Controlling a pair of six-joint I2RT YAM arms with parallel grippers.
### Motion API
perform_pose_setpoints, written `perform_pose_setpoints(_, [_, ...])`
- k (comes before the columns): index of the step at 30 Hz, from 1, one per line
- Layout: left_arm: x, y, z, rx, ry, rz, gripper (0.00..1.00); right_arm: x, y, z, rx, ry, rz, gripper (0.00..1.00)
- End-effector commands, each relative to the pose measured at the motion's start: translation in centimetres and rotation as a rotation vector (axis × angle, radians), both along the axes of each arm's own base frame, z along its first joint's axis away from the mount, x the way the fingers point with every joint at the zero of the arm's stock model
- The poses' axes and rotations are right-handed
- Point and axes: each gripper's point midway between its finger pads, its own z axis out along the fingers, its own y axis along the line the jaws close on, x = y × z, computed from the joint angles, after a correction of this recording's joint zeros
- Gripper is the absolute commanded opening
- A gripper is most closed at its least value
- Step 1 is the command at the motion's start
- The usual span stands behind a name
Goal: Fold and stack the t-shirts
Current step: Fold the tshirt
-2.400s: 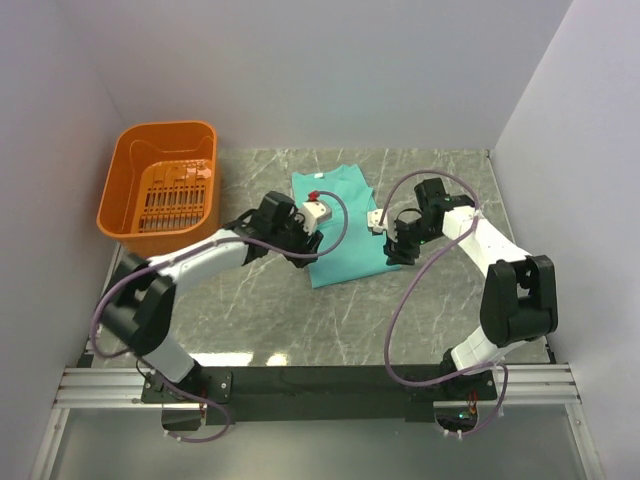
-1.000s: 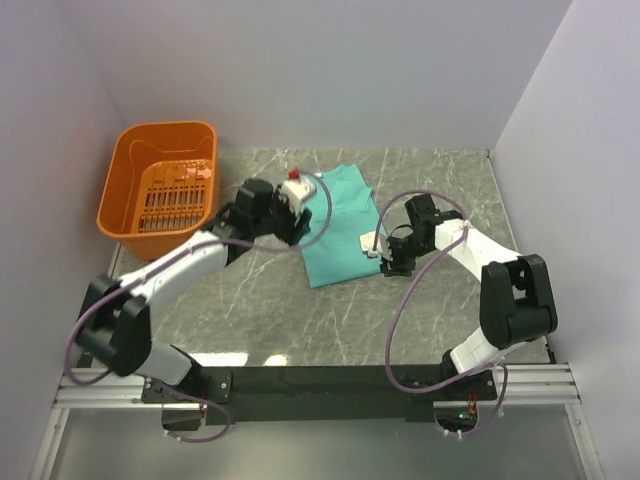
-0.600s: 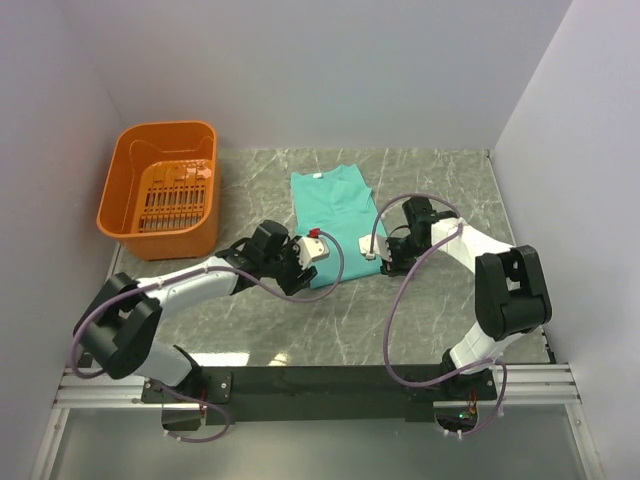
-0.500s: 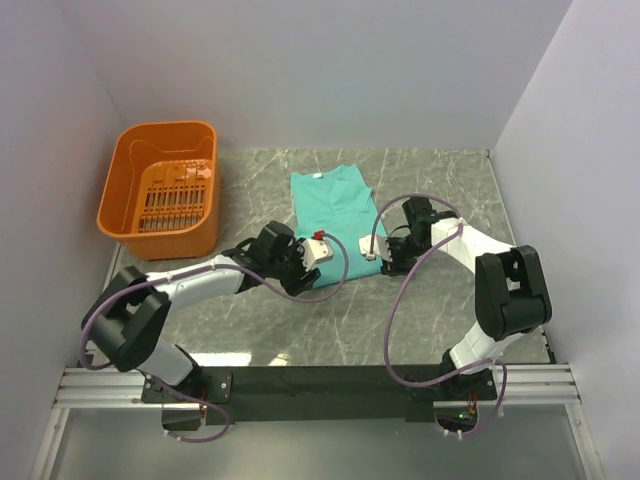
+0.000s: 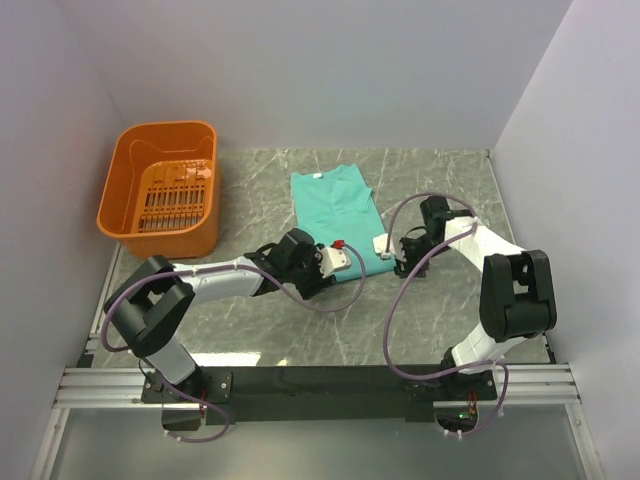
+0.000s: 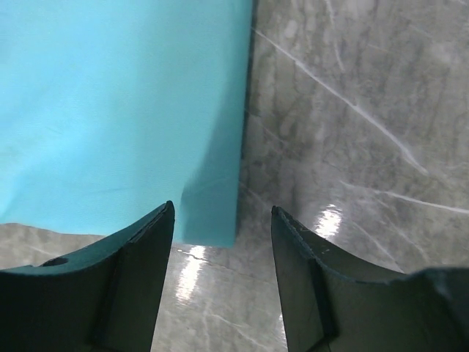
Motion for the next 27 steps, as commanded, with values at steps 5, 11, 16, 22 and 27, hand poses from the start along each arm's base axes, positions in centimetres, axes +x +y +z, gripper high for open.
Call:
perform_pose_setpoints(5, [2.5,-0.4,-0.1,0.079,-0.119,-0.013,0.59,-0.2,-0.2,2.7,0.091,-0.018,0.030,0.58])
perform_pose_setpoints(11, [1.7,0.1,-1.8,0.172,-0.110,-0.050,0.57,-0.3,-0.1,2.8,0.105,-0.014,0.027,0.58])
perform_pose_setpoints(16, [1.6,0.8,-3.6,0.251,-0.102,-0.035,0.50,-0.5,0.3,2.6,0.116,0.001,0.038,0.58])
perform_pose_setpoints(22, [0.7,1.5,-6.1,0.321,-0.056,-0.030,0.08,0.1,0.6,2.4,0.101,-0.019,0.052,0.59])
perform_pose_setpoints(27, [0.2,1.2,-5.7,0.301,-0.045,-0.041,0.01,0.1,1.2,1.8,0.074,-0.039,0.083,0.59])
